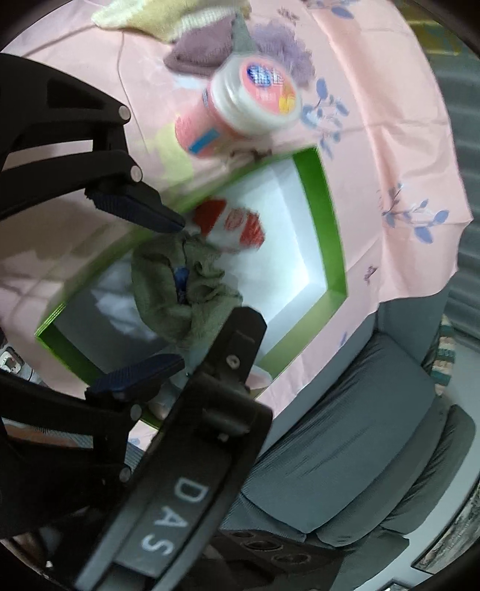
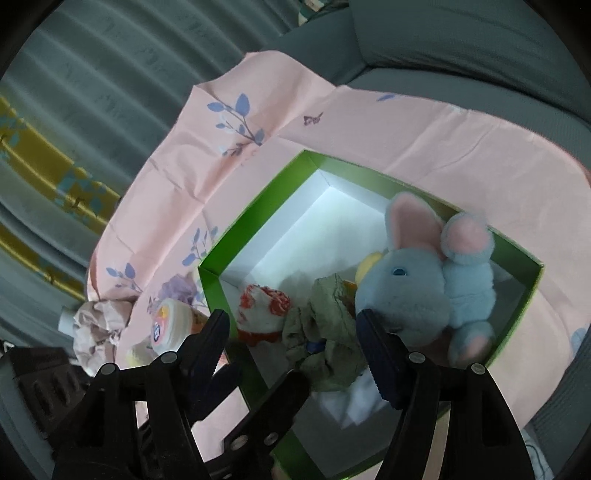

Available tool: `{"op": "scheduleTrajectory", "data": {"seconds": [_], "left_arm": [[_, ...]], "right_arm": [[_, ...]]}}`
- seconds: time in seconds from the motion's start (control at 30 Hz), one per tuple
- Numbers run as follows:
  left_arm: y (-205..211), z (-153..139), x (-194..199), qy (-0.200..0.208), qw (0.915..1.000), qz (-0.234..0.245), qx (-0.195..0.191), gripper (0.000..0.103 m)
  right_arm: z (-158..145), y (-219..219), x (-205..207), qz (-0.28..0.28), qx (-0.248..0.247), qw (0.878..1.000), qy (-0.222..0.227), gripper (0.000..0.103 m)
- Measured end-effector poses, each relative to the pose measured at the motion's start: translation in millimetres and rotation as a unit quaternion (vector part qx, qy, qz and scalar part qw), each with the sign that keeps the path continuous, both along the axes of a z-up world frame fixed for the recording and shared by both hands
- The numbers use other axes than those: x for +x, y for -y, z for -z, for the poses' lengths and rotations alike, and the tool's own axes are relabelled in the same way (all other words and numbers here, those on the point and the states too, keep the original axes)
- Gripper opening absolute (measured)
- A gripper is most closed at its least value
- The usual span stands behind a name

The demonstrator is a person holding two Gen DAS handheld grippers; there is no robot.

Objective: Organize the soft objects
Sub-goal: 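Lower the sock into the box beside the elephant and open the right gripper, then move the right gripper back to the cream-yellow knit towel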

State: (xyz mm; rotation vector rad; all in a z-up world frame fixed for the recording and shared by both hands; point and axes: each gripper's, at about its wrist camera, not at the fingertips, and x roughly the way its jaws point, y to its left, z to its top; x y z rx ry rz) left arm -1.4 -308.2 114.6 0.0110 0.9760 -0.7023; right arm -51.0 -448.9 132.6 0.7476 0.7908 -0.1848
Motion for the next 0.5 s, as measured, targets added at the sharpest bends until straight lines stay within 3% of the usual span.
{"op": "scheduleTrajectory", "data": {"seconds": [0.03,0.13,0.23,0.5], "left_arm": [[-4.9,-3.8,-2.7,-0.001,1.0000,0.005,-0.008,0.076],[-19.3,-15.1,-11.0,-0.007,0.9994,0.016,-0.030,0.077],[-31.2,-30.3,-24.3,0.009,0.9989,0.018,-0.043,0.078],[-82.6,-51.1,-42.9,0.022,0.9975,-0.005,-0.067,0.081]], "right_arm": [[-4.0,-2.2,-1.7,-0.005,-0.006,1.000,0.007,0.076],[-13.5,-5.3,-8.1,-0.004,-0.005,1.000,0.028,0.077],[-23.6,-12.2,-14.0,0.000,-0.029,0.999,0.036,0.087],[-37.6,-24.8,-20.2,0.009,-0.058,0.997,0.047,0.091]]}}
